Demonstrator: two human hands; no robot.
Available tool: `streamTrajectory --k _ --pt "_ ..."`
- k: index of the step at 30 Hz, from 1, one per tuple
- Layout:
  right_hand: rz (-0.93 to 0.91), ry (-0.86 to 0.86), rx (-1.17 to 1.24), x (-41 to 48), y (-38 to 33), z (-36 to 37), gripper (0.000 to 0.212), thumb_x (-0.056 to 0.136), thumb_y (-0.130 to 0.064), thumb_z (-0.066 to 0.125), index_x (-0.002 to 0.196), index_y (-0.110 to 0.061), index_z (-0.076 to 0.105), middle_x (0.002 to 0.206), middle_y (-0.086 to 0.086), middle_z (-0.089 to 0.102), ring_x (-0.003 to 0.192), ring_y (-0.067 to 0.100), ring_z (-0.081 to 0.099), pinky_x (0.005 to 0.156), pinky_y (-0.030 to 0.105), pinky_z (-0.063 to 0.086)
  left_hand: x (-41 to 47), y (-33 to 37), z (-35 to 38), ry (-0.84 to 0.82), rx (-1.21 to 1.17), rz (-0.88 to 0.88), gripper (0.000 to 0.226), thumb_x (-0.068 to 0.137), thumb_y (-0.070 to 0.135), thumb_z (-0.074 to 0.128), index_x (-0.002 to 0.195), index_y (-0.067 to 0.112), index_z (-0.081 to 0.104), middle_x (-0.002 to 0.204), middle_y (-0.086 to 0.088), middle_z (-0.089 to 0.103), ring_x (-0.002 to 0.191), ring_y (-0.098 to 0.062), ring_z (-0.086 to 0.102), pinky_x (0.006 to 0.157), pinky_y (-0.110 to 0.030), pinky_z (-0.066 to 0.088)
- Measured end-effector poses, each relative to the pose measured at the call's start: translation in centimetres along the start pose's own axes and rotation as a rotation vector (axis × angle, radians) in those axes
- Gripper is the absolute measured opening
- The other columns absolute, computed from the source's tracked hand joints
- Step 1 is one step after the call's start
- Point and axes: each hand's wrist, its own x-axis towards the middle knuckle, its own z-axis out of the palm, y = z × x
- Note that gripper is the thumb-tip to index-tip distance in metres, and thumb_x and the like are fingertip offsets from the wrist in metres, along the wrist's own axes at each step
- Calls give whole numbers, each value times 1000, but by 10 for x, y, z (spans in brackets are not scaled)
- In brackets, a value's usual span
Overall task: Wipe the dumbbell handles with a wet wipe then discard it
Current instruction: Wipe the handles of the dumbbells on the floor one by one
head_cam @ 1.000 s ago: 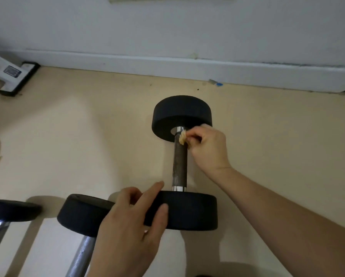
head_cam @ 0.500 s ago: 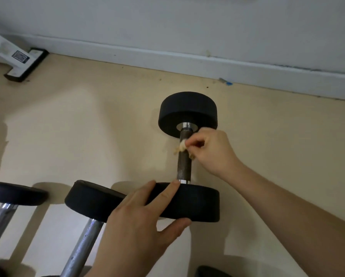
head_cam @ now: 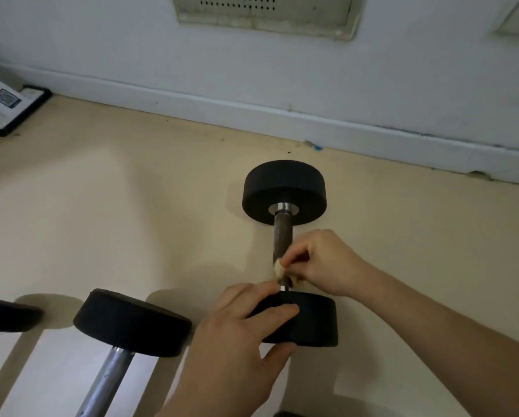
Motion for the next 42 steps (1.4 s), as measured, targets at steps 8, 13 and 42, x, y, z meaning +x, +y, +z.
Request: streamTrajectory --k 8,13,42 --pt "74 -99 41 -17 10 -13 14 81 -7 69 87 -18 76 87 -9 63 81 10 65 84 29 55 62 10 6 80 -387 -277 25 84 31 67 96 51 59 101 26 56 92 5 56 69 -8 45" --pt "216 148 477 -37 15 -19 21 83 -5 66 96 -20 74 91 0 73 82 12 70 84 31 56 114 -4 34 -111 -390 -268 15 79 28 74 83 38 64 85 14 63 79 -4 62 68 -18 49" --pt "9 36 316 -93 14 6 57 59 -48 84 109 -44 57 104 -25 43 100 -5 47 85 19 50 142 -16 25 -142 -116 -118 24 76 14 76 66 30 62 73 11 62 68 -4 62 68 -20 51"
